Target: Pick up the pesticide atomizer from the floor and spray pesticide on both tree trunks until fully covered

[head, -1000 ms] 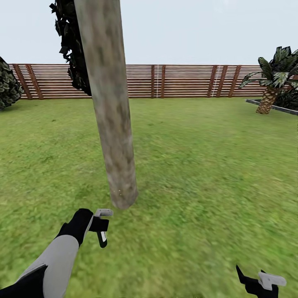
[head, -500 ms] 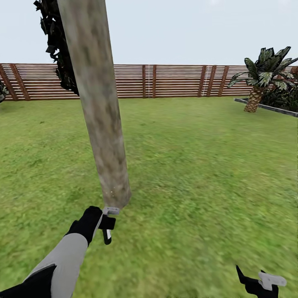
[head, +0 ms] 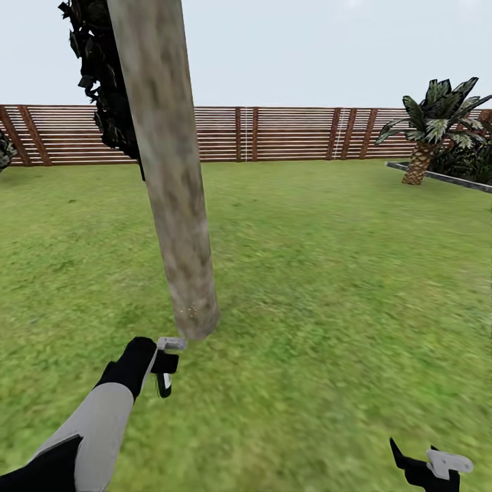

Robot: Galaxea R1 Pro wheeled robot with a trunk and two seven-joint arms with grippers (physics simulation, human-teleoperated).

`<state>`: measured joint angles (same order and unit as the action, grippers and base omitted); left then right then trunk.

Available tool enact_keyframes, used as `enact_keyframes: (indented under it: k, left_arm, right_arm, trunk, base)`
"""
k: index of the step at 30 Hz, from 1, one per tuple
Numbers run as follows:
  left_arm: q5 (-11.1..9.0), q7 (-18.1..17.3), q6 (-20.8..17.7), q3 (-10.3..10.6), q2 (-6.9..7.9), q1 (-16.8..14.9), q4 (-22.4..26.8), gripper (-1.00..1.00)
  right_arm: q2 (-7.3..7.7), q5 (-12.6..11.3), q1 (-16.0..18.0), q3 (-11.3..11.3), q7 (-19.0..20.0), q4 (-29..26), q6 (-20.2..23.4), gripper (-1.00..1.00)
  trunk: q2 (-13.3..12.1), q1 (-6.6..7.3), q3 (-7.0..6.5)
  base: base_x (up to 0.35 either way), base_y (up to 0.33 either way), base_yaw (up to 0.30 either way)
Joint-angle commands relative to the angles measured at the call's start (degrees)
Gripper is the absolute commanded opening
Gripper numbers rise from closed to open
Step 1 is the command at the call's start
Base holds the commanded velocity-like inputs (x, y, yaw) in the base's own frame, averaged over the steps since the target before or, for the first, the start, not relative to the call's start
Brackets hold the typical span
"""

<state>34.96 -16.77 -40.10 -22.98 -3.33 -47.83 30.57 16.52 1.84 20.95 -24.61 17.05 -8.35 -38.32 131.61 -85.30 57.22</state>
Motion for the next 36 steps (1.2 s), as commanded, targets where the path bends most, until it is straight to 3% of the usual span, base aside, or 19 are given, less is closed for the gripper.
enact_keyframes:
  k: [1,6,10,11,17,19,22,28,32,36]
  left_arm:
    - [0.36,0.11,-0.03,0.07,-0.87,-0.2,0.01,-1.0]
    - [0.35,0.2,-0.4,0.13,-3.42,-2.07,0.03,-1.0]
    - [0.29,0.14,-0.65,-0.02,-3.53,-3.6,0.06,-1.0]
    - [0.35,0.11,-0.75,-0.09,-3.31,-3.88,0.13,-1.0]
    - [0.34,-0.26,-1.08,-0.3,1.28,-4.72,2.81,-1.0]
    - [0.3,-0.27,-1.1,-0.31,1.6,-4.81,3.18,-1.0]
    - [0.26,-0.28,-1.07,-0.35,0.89,-4.9,3.33,-1.0]
    - [0.28,-0.28,-1.1,-0.04,-3.9,-5.89,3.44,-1.0]
    - [0.21,-0.28,-1.15,-0.08,-3.89,-6.63,3.44,-1.0]
    - [0.24,-0.38,-1.2,-0.27,-2.2,-6.74,4.96,-1.0]
  right_arm:
    - [0.0,0.0,0.01,0.0,0.0,0.0,0.0,1.0]
    - [0.0,0.0,0.05,0.0,0.0,0.0,0.0,1.0]
    - [0.0,0.0,0.03,0.0,0.0,0.0,0.0,1.0]
    - [0.0,0.0,0.03,0.0,0.0,0.0,0.0,1.0]
    - [0.02,0.0,0.0,0.0,0.0,0.0,0.0,1.0]
    - [0.06,0.0,0.01,0.0,0.0,0.0,0.0,1.0]
    - [0.01,0.0,0.04,0.0,0.0,0.0,0.0,1.0]
    - [0.01,0.0,0.01,0.0,0.0,0.0,0.0,1.0]
    - [0.02,0.0,0.01,0.0,0.0,0.0,0.0,1.0]
    - [0.02,0.0,0.0,0.0,0.0,0.0,0.0,1.0]
  trunk:
    - [0.0,0.0,0.0]
    - [0.0,0.0,0.0]
    - [0.0,0.0,0.0]
    - [0.0,0.0,0.0]
    - [0.0,0.0,0.0]
    - [0.0,0.0,0.0]
    - [0.0,0.0,0.0]
    - [0.0,0.0,0.0]
    - [0.0,0.0,0.0]
    - [0.0,0.0,0.0]
  base:
    - [-0.005,0.002,0.0]
    - [-0.001,0.0,0.0]
    - [0.0,0.0,0.0]
    - [0.0,0.0,0.0]
    - [0.0,0.0,0.0]
    - [0.0,0.0,0.0]
    - [0.0,0.0,0.0]
    - [0.0,0.0,0.0]
    - [0.0,0.0,0.0]
    - [0.0,0.0,0.0]
